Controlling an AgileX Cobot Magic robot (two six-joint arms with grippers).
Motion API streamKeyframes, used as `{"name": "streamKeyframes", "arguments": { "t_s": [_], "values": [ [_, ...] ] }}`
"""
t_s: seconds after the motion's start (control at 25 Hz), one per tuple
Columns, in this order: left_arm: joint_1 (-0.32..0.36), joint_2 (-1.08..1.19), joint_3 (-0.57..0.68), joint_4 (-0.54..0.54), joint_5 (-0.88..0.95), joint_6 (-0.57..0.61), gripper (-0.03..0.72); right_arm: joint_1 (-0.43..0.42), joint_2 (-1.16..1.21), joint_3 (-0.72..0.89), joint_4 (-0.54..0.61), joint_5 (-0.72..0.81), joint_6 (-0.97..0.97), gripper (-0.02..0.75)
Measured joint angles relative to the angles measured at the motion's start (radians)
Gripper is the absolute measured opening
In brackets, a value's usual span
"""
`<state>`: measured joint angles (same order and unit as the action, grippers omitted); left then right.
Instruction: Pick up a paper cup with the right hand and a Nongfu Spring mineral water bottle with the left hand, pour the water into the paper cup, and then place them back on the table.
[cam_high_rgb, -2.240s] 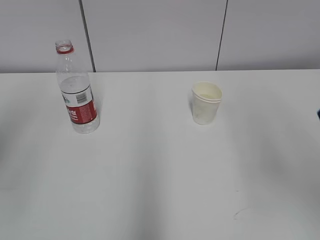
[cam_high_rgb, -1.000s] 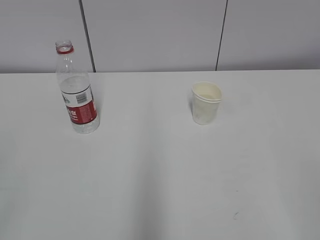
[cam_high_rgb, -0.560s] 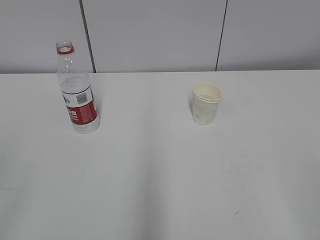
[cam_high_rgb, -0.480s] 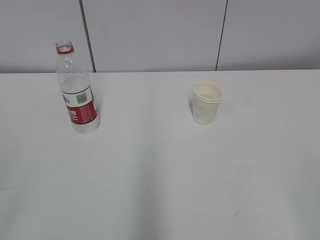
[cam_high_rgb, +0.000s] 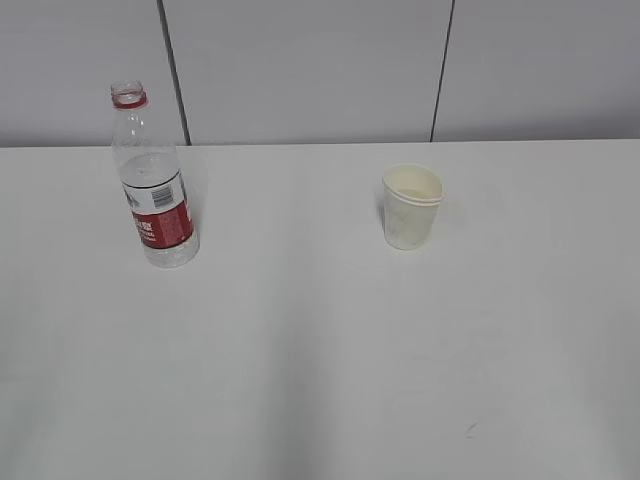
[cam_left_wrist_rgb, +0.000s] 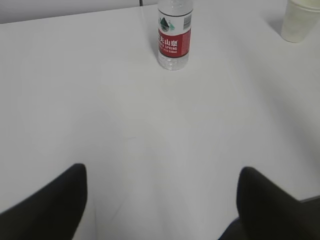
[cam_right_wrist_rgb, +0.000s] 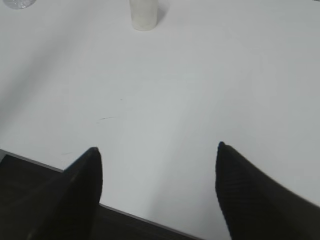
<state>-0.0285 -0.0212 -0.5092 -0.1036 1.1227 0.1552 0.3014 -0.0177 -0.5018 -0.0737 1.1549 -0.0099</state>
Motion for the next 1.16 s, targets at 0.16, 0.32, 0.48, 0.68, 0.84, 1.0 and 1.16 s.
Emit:
{"name": "streamKeyframes", "arguments": {
  "t_s": [0.16, 0.32, 0.48, 0.68, 0.84, 1.0, 1.16],
  "values": [
    [0.001, 0.0, 0.001, -0.008, -0.002, 0.0, 0.562, -0.037, 0.0, 0.0, -0.006, 0.0, 0.0, 0.529],
    [0.03, 0.0, 0.001, -0.03, -0.003, 0.0, 0.562, -0.115, 0.0, 0.0, -0.008, 0.0, 0.0, 0.529],
    [0.037, 0.0, 0.001, -0.03, -0.003, 0.0, 0.562, -0.154, 0.0, 0.0, -0.008, 0.0, 0.0, 0.53],
    [0.037, 0.0, 0.001, -0.03, -0.003, 0.0, 0.562, -0.156, 0.0, 0.0, -0.008, 0.0, 0.0, 0.529],
    [0.037, 0.0, 0.001, -0.029, -0.003, 0.0, 0.562, -0.156, 0.0, 0.0, -0.008, 0.0, 0.0, 0.529],
    [0.037, 0.0, 0.001, -0.029, -0.003, 0.0, 0.562, -0.156, 0.0, 0.0, -0.008, 0.0, 0.0, 0.529],
    [0.037, 0.0, 0.001, -0.029, -0.003, 0.0, 0.562, -0.156, 0.0, 0.0, -0.008, 0.0, 0.0, 0.529]
  ]
}}
